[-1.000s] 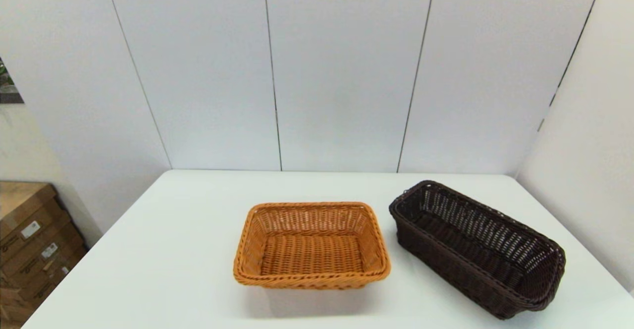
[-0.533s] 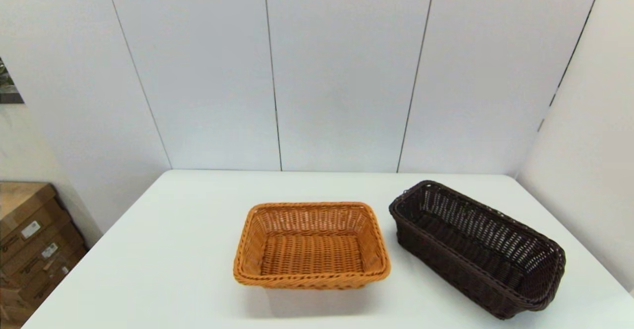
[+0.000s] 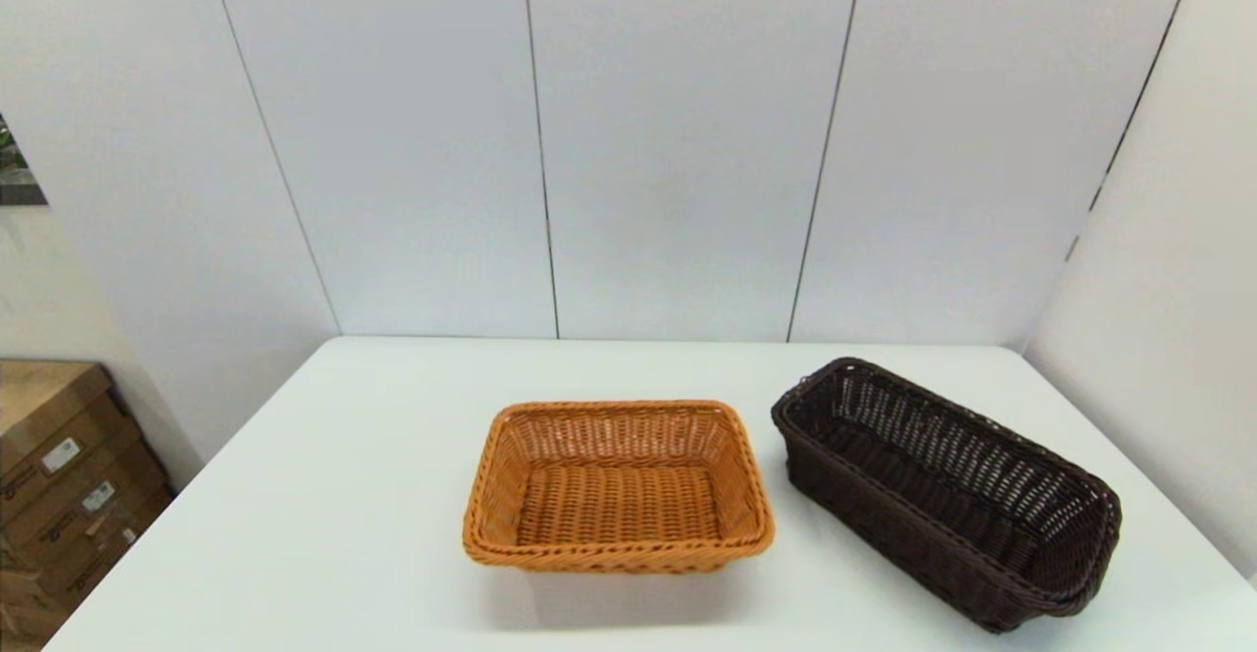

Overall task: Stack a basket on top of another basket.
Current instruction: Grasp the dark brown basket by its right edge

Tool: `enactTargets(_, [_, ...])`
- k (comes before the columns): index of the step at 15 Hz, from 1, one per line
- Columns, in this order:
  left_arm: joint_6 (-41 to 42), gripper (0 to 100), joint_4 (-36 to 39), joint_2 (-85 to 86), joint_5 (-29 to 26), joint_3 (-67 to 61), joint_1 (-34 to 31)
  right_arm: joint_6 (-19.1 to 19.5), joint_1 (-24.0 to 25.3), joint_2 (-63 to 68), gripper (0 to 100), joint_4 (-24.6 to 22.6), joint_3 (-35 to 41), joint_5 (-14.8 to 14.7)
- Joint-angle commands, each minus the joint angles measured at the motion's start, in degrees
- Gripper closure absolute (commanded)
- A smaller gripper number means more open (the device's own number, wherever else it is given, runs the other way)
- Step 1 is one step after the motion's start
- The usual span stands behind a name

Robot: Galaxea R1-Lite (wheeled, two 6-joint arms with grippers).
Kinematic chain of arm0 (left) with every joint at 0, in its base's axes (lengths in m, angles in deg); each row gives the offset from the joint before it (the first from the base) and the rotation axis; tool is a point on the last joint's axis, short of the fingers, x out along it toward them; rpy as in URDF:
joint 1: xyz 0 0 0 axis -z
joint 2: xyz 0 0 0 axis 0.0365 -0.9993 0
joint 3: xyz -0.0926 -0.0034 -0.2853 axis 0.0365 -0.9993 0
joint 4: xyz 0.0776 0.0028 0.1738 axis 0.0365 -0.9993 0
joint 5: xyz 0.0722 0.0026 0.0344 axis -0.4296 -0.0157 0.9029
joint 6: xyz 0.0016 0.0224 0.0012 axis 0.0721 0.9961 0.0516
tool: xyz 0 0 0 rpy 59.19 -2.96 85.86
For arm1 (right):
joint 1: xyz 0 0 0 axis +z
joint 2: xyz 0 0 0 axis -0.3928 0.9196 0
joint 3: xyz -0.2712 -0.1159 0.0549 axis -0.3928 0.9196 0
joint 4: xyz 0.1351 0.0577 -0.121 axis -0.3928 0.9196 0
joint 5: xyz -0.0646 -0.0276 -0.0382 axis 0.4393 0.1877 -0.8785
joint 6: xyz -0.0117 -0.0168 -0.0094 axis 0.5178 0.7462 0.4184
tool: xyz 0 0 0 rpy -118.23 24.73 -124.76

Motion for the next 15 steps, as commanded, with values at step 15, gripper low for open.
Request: enactTargets(15, [0.72, 0, 4.69, -0.07, 0.07, -2.06, -0.02, 0.07, 0.0, -0.02, 0, 0.02, -0.05, -0.02])
